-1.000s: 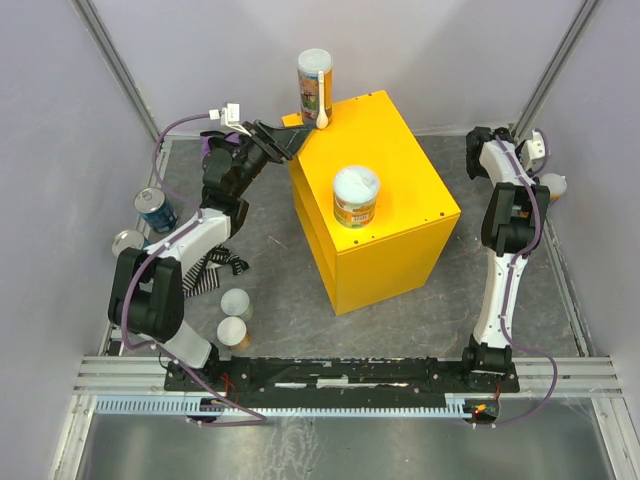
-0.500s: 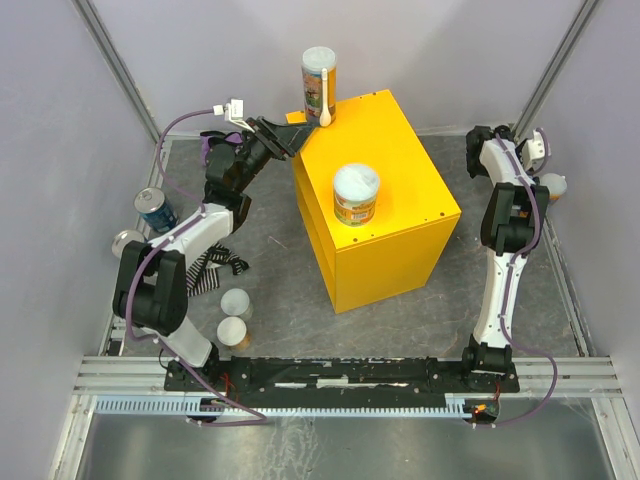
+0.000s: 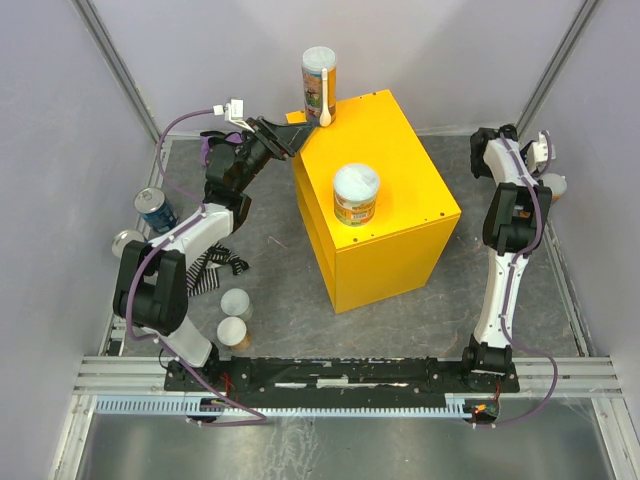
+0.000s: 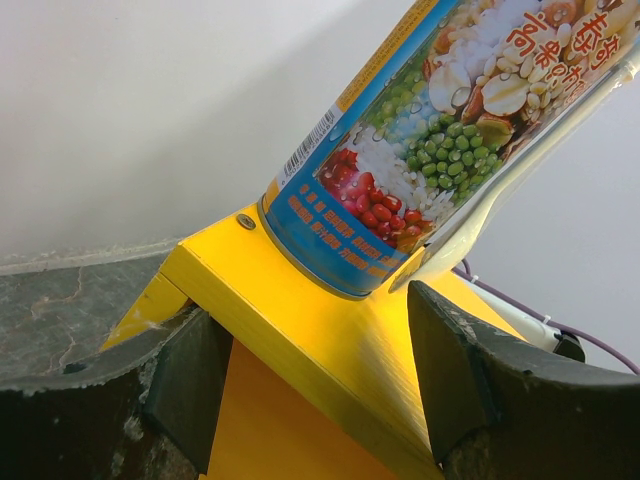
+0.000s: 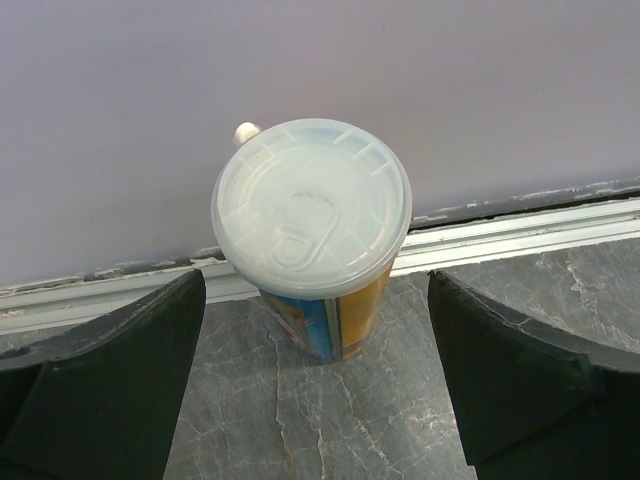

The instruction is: Place and organize the canned foods onto the counter

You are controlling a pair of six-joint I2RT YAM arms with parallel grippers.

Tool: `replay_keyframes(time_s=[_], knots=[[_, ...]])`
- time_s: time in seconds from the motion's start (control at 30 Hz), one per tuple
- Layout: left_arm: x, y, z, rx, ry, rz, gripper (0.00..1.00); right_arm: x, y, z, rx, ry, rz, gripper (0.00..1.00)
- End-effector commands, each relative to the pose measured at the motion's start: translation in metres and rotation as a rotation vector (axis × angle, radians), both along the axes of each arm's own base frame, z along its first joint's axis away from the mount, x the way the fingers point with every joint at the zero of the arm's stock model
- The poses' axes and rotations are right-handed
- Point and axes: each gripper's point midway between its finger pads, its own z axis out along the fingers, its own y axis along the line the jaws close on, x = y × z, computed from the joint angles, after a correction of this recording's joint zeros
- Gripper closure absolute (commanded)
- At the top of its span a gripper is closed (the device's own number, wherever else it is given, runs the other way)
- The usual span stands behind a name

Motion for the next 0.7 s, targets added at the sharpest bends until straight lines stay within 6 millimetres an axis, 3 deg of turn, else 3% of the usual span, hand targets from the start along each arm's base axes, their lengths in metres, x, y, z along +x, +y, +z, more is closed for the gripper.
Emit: replay_keyframes(time_s=[0.0, 0.27, 0.67], knots=[[0.008, -0.008, -0.081, 0.181, 0.113, -0.028, 0.26, 0.000, -0.005, 0.010, -0.041, -0.029, -0.017, 0.00], [0.009, -0.007, -0.083, 0.184, 0.118, -0.031, 0.26, -0.006, -0.010, 0.008, -0.042, -0.032, -0.039, 0.01], [0.010, -0.002, -0.087, 0.189, 0.121, -0.021, 0.26, -0.010, -0.010, 0.007, -0.022, -0.084, -0.063, 0.13]])
